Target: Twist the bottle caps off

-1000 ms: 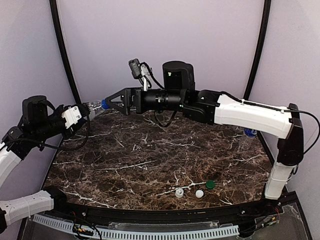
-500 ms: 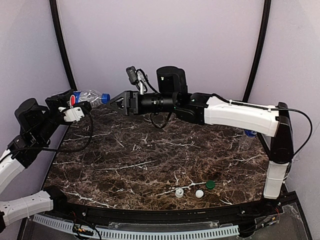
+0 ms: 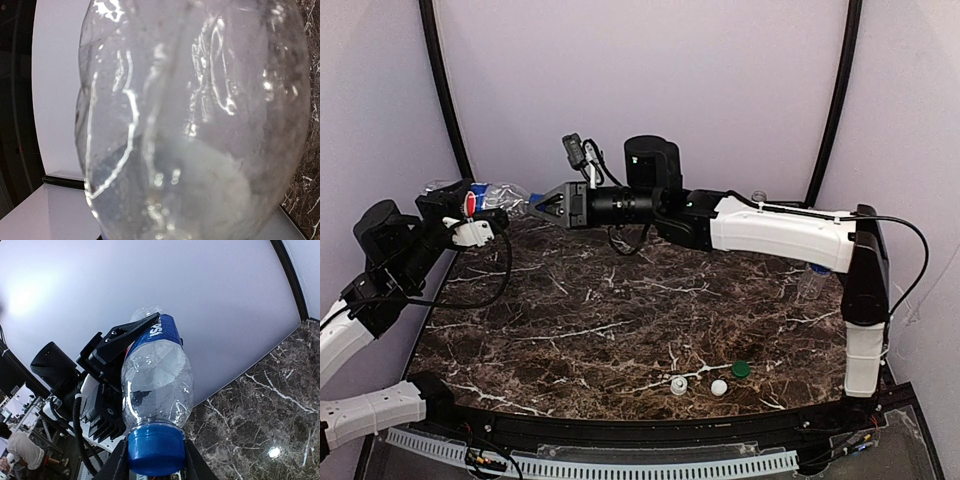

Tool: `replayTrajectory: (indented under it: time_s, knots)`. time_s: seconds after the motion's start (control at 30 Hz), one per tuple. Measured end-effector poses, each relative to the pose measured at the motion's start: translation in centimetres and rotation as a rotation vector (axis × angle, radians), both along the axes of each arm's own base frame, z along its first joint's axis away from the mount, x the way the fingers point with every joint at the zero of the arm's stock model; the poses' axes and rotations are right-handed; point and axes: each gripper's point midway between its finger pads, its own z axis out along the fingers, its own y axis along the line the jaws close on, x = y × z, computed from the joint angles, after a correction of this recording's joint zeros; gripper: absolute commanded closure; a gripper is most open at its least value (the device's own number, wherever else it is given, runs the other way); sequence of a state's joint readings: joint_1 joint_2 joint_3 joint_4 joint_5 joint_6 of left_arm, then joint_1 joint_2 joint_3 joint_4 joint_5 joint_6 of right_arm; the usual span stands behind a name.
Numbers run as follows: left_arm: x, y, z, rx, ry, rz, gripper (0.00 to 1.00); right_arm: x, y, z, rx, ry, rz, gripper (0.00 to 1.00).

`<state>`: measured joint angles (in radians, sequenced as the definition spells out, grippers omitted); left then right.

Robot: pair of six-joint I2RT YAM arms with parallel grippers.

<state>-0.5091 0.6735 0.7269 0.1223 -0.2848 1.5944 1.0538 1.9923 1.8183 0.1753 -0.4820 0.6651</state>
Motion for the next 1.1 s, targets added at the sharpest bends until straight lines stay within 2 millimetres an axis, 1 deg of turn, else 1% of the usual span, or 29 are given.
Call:
replayTrajectory:
  time_s: [0.07,0.2,0.33,0.47,0.67,0.7,0.73,0.77,0.83,0.87,0.97,1.03,1.1]
  knots:
    - [0.0,0.0,-0.1,0.005,-0.004,-0.003,0.69,0.0,0.0,0.1,0.006,-0.002,0.007,0.77]
    - [-0.3,-0.1,-0.2,0.007,-0.023,-0.011,0.69,-0.2,0.0,0.1,0.008,-0.009,0.021,0.72]
    - [-0.4,-0.2,-0.2,0.009,-0.031,-0.013,0.69,-0.4,-0.1,0.1,0.007,-0.007,0.034,0.65]
    - [-0.4,-0.2,-0.2,0.017,-0.035,-0.015,0.69,-0.4,-0.1,0.1,0.007,0.004,0.037,0.61]
    - [-0.3,-0.2,-0.3,0.022,-0.032,-0.014,0.69,-0.4,-0.1,0.1,0.005,0.012,0.036,0.62]
    - [-0.3,-0.2,-0.3,0.023,-0.032,-0.014,0.69,-0.4,-0.1,0.0,0.005,0.013,0.036,0.63]
    - [-0.3,-0.2,-0.3,0.023,-0.032,-0.014,0.69,-0.4,-0.1,0.0,0.005,0.013,0.035,0.68]
    - [-0.3,-0.3,-0.3,0.023,-0.032,-0.014,0.69,-0.4,-0.1,0.0,0.005,0.013,0.035,0.76]
    - [-0.3,-0.2,-0.3,0.025,-0.033,-0.014,0.69,-0.3,-0.1,-0.2,0.003,0.013,0.035,0.97]
    - [-0.3,-0.3,-0.4,0.026,-0.031,-0.018,0.69,-0.2,-0.2,-0.2,0.004,0.01,0.036,1.0]
    - [-0.6,-0.2,-0.4,0.027,-0.028,-0.023,0.69,-0.2,-0.3,-0.3,0.001,-0.003,0.043,1.0]
    - [-1.1,-0.3,-1.0,0.04,-0.004,-0.043,0.69,-0.3,-0.3,-0.7,-0.008,-0.006,0.051,1.0]
    - [-1.7,-0.2,-1.4,0.052,0.021,-0.058,0.69,-1.0,-0.1,-1.4,-0.026,-0.013,0.069,1.0]
